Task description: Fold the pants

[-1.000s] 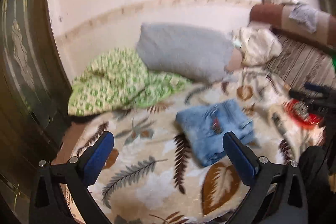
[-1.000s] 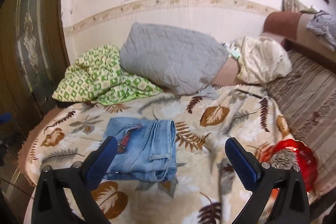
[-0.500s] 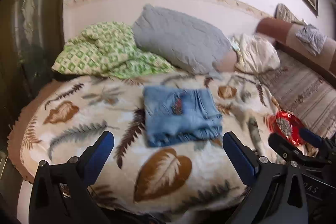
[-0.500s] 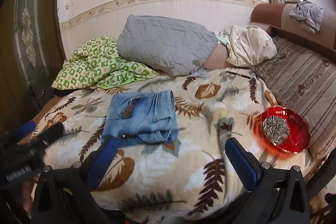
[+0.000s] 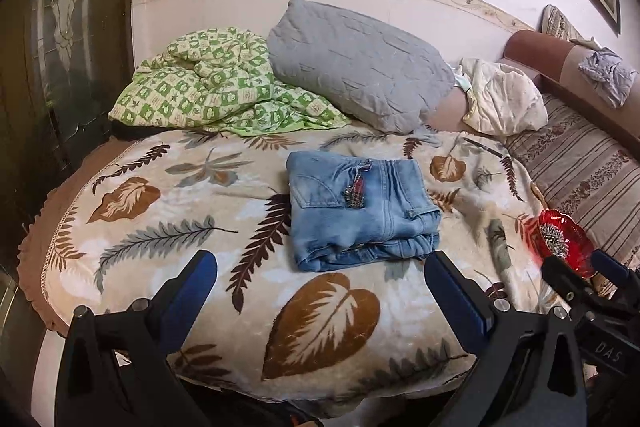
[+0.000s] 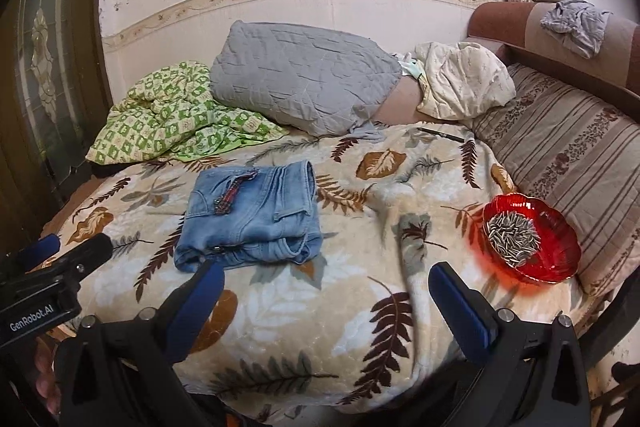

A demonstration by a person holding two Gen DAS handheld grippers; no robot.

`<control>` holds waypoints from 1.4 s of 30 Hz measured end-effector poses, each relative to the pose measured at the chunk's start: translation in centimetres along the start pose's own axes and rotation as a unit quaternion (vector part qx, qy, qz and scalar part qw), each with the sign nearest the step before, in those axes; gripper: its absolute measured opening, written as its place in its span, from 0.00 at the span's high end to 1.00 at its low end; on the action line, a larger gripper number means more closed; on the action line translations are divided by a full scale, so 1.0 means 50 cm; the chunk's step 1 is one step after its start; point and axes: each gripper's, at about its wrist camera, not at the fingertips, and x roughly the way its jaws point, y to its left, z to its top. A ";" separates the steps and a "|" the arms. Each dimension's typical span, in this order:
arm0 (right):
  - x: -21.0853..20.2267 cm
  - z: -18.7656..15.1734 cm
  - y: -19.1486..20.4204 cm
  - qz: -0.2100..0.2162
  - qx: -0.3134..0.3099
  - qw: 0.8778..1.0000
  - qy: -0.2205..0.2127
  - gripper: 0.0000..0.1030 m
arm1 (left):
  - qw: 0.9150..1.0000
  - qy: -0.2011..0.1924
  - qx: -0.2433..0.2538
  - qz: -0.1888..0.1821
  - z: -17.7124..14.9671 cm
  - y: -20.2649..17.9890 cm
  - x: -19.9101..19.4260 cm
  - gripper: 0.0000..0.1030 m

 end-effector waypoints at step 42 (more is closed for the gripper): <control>0.011 -0.005 -0.007 -0.011 -0.002 1.000 0.008 0.00 | 1.000 0.016 0.016 -0.017 -0.002 0.014 0.015 0.00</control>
